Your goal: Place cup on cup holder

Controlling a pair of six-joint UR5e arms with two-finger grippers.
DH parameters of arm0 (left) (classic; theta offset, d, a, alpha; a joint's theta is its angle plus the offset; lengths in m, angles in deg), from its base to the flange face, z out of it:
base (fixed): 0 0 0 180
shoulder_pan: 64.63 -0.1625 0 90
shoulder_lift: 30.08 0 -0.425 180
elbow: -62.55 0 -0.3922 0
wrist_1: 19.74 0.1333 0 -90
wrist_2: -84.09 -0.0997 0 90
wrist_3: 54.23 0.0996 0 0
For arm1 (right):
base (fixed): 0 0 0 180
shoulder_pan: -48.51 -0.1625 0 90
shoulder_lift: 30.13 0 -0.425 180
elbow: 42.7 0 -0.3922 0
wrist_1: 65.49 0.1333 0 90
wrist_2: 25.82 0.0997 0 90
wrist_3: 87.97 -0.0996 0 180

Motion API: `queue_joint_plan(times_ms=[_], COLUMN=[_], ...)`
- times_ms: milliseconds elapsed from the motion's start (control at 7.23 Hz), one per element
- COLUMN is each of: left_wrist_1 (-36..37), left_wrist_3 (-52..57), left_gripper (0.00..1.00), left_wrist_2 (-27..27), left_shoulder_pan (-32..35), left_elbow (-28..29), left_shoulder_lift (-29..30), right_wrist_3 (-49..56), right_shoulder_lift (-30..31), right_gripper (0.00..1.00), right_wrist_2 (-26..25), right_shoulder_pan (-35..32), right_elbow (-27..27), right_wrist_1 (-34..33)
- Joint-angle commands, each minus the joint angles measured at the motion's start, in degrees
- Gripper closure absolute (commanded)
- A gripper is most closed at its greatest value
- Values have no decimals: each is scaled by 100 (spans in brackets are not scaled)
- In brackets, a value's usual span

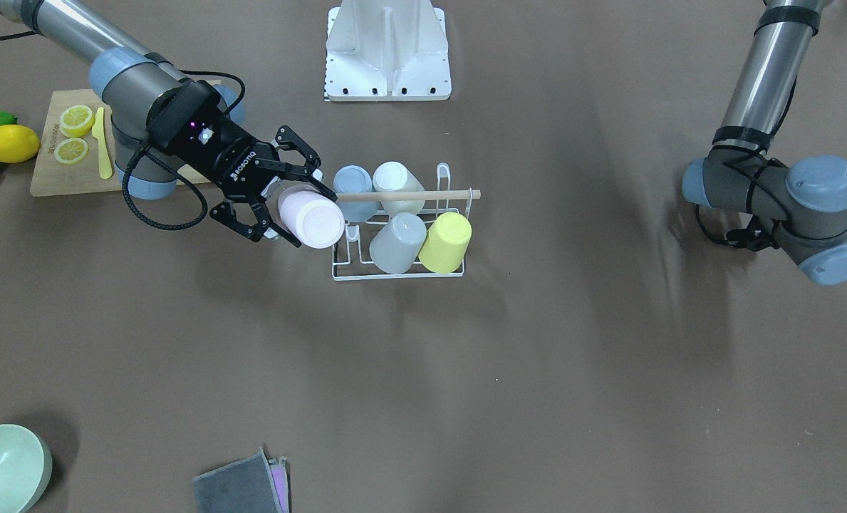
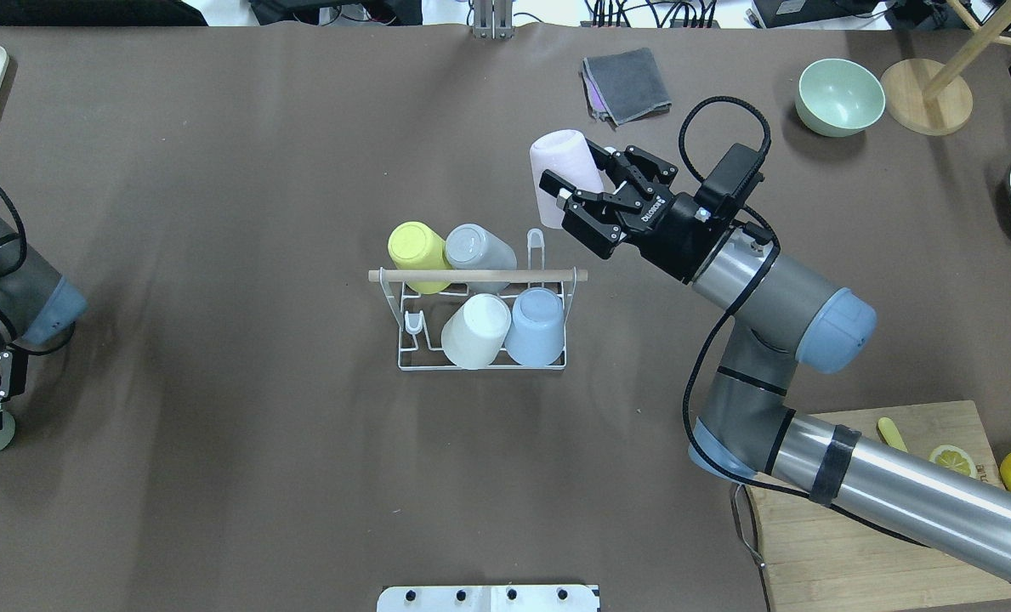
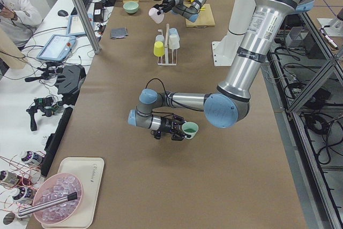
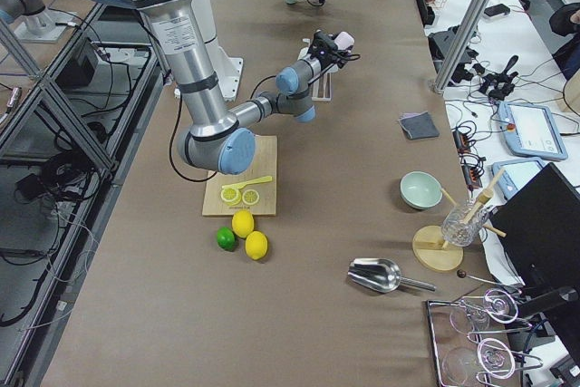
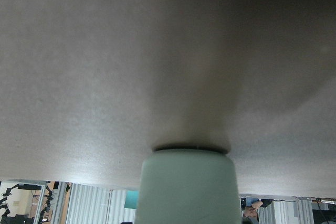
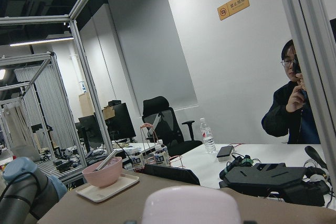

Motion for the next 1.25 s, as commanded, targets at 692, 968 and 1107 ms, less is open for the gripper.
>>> queue_joint_plan(times_ms=[692,968,1107], left_wrist_1=[-69,-687,-1685], left_wrist_3=[-36,-254,-1013], left_gripper=[100,100,100], left_wrist_2=[18,358,613], left_shoulder_pan=[1007,1421,1493], left_elbow=[-796,-1016,-955], left_shoulder_lift=[303,322,296], right_wrist_3=[260,260,260], right_shoulder_lift=[-482,-587,-588], right_gripper=[100,100,100], right_wrist_2=[-336,-319,-319], right_shoulder_pan=[107,116,203], right_elbow=[-997,-1156,-1157], right_wrist_1=[650,668,694])
